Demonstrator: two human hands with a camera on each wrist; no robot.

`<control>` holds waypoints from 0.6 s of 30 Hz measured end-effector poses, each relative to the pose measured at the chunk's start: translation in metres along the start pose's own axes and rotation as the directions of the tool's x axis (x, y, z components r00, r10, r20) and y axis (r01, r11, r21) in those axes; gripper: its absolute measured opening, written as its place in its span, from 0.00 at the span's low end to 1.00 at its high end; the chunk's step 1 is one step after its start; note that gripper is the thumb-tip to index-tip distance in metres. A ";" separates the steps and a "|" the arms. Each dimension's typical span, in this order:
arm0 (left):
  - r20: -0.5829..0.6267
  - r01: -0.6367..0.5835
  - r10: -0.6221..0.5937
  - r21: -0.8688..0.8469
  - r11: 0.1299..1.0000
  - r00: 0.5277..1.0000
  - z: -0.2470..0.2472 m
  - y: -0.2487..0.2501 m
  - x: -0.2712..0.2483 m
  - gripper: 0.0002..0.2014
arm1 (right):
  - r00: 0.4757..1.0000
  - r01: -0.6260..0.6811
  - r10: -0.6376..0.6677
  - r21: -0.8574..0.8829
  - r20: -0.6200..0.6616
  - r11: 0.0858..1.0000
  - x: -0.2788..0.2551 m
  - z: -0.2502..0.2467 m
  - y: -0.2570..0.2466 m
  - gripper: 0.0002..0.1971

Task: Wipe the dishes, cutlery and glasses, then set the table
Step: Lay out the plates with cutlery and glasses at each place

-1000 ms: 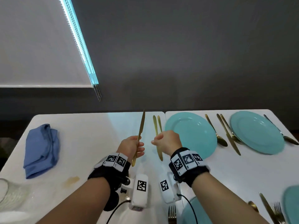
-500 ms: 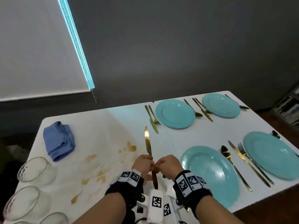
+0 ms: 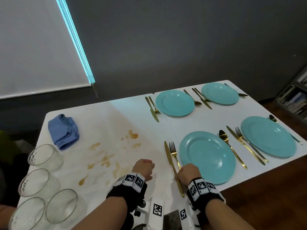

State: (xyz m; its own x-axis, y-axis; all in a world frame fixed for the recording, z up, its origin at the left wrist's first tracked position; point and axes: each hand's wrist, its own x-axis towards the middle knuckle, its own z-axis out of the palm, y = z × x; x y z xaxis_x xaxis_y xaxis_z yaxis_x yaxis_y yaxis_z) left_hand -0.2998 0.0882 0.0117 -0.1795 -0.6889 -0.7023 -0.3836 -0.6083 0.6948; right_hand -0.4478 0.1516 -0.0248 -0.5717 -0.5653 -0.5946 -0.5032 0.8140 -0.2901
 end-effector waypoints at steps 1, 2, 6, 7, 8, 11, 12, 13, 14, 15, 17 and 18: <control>-0.016 0.002 -0.002 -0.010 1.000 1.000 0.000 0.001 -0.001 0.16 | 1.000 0.000 0.000 -0.016 -0.007 1.000 0.002 0.000 0.001 0.15; -0.029 0.007 -0.008 -0.027 1.000 1.000 0.000 0.002 -0.004 0.15 | 1.000 0.001 -0.002 -0.027 -0.015 1.000 0.004 0.002 0.001 0.15; -0.060 0.007 -0.009 -0.023 1.000 0.998 0.001 0.000 -0.008 0.13 | 0.998 0.000 -0.003 -0.052 -0.064 0.999 0.007 0.004 0.000 0.13; -0.069 0.010 -0.012 -0.026 1.000 0.998 0.001 -0.001 -0.009 0.12 | 0.997 0.000 -0.005 -0.057 -0.075 0.998 0.006 0.004 0.000 0.12; -0.076 0.014 -0.015 -0.023 1.000 0.997 0.000 -0.003 -0.010 0.11 | 0.996 0.005 -0.011 -0.061 -0.093 0.998 0.006 0.005 0.000 0.11; -0.088 0.005 -0.006 -0.007 1.000 0.996 0.000 -0.008 -0.011 0.07 | 0.989 0.034 -0.048 -0.105 -0.140 0.994 0.004 0.007 0.000 0.09; -0.094 0.000 0.000 -0.003 1.000 0.996 0.000 -0.009 -0.011 0.06 | 0.986 0.042 -0.061 -0.121 -0.155 0.992 0.004 0.009 0.001 0.08; -0.098 -0.005 0.005 0.000 1.000 0.995 0.000 -0.011 -0.011 0.05 | 0.983 0.049 -0.072 -0.138 -0.167 0.989 0.003 0.010 0.001 0.08; -0.102 -0.009 0.009 0.002 1.000 0.995 0.000 -0.012 -0.011 0.04 | 0.982 0.055 -0.081 -0.151 -0.173 0.987 0.002 0.011 0.001 0.08; -0.105 -0.011 0.011 0.005 1.000 0.994 0.001 -0.012 -0.011 0.04 | 0.980 0.060 -0.088 -0.160 -0.178 0.985 0.002 0.011 0.000 0.08; -0.105 -0.017 0.019 0.021 1.000 0.994 0.002 -0.014 -0.013 0.04 | 0.979 0.068 -0.099 -0.169 -0.179 0.983 0.001 0.011 0.001 0.09; -0.106 -0.021 0.025 0.031 0.999 0.994 0.002 -0.015 -0.013 0.04 | 0.978 0.074 -0.108 -0.181 -0.180 0.981 0.001 0.012 0.001 0.09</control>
State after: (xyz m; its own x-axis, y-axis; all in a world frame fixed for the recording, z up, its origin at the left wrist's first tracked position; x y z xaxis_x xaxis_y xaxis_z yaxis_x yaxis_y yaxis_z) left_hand -0.2933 0.1071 0.0101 -0.0917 -0.7416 -0.6646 -0.4077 -0.5809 0.7045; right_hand -0.4412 0.1531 -0.0347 -0.6218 -0.6643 -0.4149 -0.6535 0.7320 -0.1926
